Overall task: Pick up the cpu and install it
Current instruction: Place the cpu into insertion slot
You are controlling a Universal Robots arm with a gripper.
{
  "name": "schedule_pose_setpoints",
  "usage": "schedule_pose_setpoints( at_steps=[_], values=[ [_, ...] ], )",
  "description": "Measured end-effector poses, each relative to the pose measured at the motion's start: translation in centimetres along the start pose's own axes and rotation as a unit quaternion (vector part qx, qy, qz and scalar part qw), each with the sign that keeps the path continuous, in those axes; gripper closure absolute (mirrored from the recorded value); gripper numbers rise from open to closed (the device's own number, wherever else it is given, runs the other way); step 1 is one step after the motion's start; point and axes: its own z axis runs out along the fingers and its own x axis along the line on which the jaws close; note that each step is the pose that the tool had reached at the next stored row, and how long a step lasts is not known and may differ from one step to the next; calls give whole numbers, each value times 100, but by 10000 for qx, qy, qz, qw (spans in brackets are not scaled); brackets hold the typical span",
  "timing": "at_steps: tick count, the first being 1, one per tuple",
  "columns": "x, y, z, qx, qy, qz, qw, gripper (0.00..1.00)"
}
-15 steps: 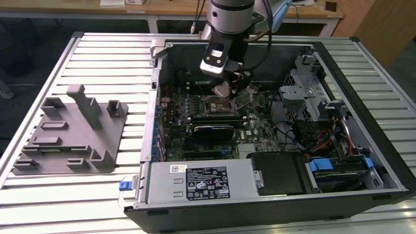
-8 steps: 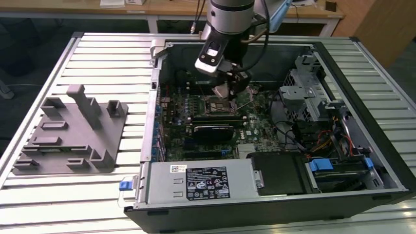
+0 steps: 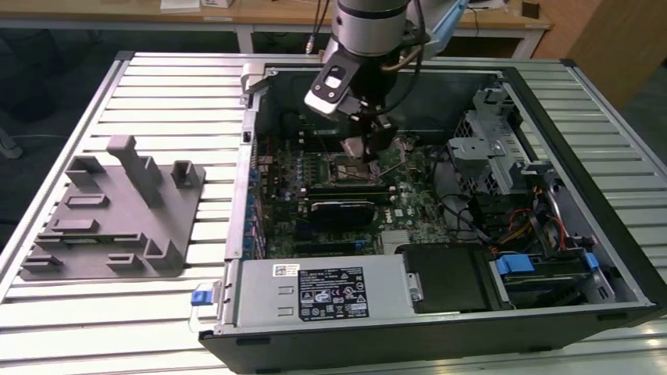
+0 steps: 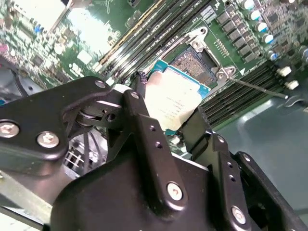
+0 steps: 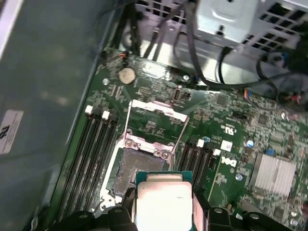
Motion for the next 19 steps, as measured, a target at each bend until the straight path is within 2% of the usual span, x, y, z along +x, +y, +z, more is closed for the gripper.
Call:
schedule_pose_setpoints(
  at_steps=[4,7,11,12,15,19],
  values=[
    [0,-1,9,11,-23,367,9993,45],
    [0,-1,16,19,-40,638,9980,45],
    [1,-2,27,28,-62,996,9950,45],
    [1,-3,38,34,-73,1169,9931,45],
    [2,-3,55,39,-84,1345,9909,45],
    [16,-3,104,39,-85,1362,9906,45]
  ],
)
